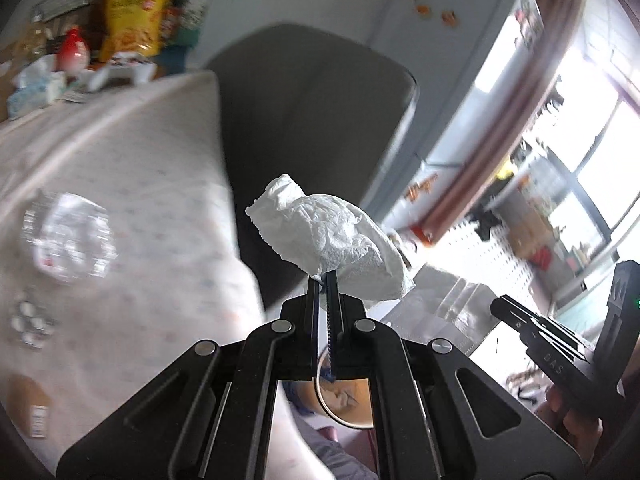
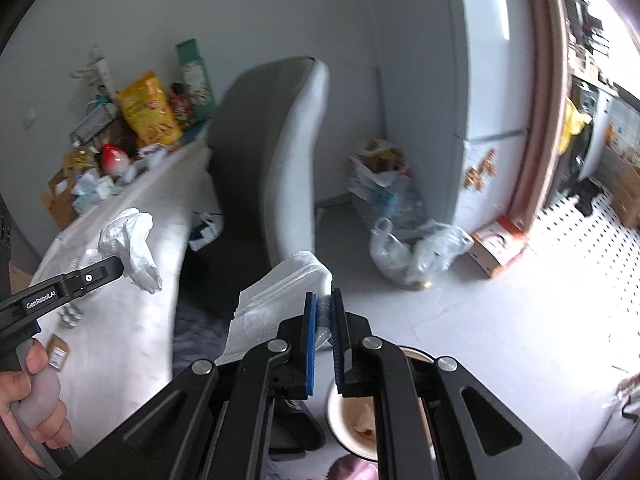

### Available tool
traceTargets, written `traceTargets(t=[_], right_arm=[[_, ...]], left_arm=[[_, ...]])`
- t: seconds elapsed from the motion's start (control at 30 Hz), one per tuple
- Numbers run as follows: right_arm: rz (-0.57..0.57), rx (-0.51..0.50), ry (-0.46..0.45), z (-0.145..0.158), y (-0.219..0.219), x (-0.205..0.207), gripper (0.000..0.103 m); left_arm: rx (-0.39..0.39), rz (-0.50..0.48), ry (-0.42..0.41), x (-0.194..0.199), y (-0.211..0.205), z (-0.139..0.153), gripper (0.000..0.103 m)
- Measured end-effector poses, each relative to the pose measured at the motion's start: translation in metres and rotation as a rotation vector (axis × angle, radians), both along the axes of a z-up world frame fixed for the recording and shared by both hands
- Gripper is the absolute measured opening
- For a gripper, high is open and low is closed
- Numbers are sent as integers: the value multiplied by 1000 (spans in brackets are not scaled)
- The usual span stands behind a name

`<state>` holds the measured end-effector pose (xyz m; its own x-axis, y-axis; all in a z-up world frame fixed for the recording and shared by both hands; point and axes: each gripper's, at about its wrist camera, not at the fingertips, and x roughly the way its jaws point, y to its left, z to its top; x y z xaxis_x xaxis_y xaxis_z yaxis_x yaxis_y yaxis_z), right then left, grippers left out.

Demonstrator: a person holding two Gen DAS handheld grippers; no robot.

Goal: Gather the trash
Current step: 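Carry the mask and tissue in both grippers over to the floor bin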

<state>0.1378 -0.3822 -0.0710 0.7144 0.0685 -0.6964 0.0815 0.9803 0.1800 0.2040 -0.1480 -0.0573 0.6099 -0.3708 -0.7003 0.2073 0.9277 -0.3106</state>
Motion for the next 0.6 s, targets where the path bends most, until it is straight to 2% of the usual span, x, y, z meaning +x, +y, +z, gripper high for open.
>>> traceTargets(t=[0.3, 0.6], right_arm=[[-94, 11, 120, -61, -59, -1, 8], [-146, 55, 222, -117, -88, -4, 11]], left_arm=[[57, -113, 107, 10, -68, -47, 4], [111, -164, 171, 15, -98, -79, 4]])
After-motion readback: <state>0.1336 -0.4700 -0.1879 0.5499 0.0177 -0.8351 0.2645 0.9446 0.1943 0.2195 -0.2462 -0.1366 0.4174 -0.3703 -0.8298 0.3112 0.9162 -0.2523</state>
